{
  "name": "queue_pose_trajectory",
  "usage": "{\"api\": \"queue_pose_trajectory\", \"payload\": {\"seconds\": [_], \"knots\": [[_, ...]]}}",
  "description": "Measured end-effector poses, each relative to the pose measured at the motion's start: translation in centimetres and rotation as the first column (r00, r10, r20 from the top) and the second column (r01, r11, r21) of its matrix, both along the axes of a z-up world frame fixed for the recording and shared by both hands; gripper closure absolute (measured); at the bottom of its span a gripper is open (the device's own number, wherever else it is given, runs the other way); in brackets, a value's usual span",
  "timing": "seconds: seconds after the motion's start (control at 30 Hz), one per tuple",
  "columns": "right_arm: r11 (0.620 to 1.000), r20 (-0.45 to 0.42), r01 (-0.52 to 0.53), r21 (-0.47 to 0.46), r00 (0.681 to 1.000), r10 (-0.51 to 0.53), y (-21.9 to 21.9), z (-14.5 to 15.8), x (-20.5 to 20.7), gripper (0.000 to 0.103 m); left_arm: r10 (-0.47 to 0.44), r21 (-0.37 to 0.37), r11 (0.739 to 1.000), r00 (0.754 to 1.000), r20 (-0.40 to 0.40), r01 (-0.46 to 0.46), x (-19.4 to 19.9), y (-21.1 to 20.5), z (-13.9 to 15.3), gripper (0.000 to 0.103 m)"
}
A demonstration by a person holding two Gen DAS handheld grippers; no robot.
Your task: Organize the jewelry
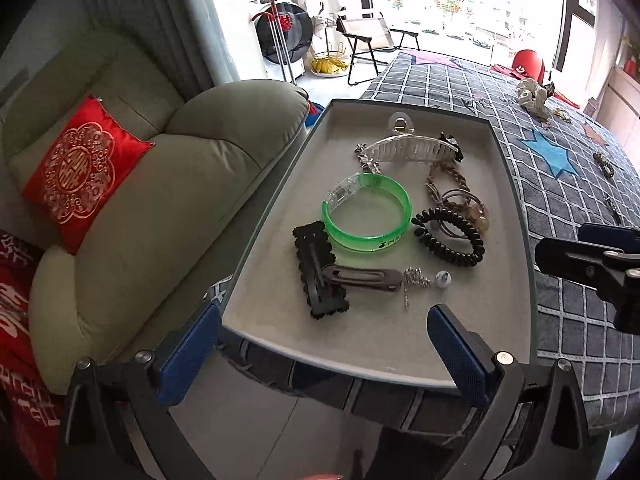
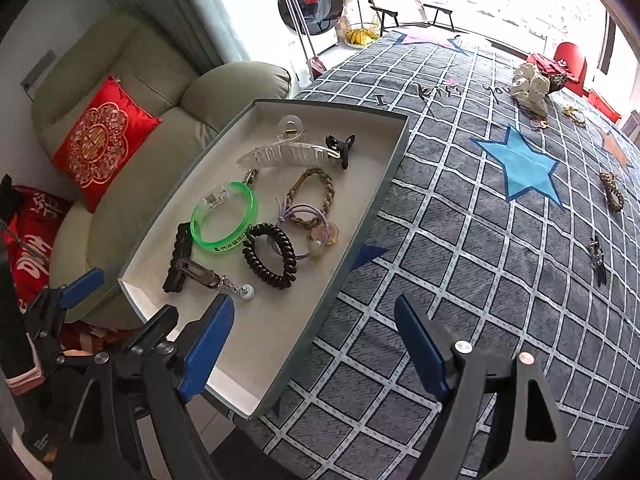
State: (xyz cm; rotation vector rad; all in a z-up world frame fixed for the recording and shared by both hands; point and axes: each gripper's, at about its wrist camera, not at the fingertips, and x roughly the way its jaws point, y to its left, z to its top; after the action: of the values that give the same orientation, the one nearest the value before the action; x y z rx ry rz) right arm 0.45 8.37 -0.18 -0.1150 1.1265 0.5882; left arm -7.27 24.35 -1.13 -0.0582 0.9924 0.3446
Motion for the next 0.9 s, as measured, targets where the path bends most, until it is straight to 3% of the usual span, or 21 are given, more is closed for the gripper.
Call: {"api": "queue_pose_trajectory", "payload": {"seconds": [0.2,0.23,0.27,0.57,0.9], "knots": [[1.0,-0.002,-0.003,0.011,1.0,0.003,-0.3,0.2,-1.0,0.016,0.014,-0.012,1.0,1.0,0.003,-0.014,-1.4,-0.1,0.6,0.0],[1.0,0.001,-0.004,0.013,1.0,0.004,-0.3,0.3,-1.1,0.003,0.017,-0.011,1.0,1.0,0.003,-0.017,-1.6,-0.2,0.7,0.0],[1.0,0.011,-0.005,0.02,1.0,0.005,-0.4,0.4,-1.4,0.0,0.02,-0.011,1.0,1.0,0.004,-0.02,-1.8,-0.3,0.8,0.0],[1.0,0.041,0.003,0.019,0.999,-0.004,-1.6,1.3,-3.8,0.0,0.047,-0.072,0.996,0.999,0.012,-0.046,-4.5,-0.7,1.3,0.0],[0.997,0.05,0.074,0.022,0.996,-0.075,-5.0,0.6,-8.0,0.0,0.043,-0.046,0.998,0.999,0.034,-0.042,-9.0,-2.4,1.2,0.0]]}}
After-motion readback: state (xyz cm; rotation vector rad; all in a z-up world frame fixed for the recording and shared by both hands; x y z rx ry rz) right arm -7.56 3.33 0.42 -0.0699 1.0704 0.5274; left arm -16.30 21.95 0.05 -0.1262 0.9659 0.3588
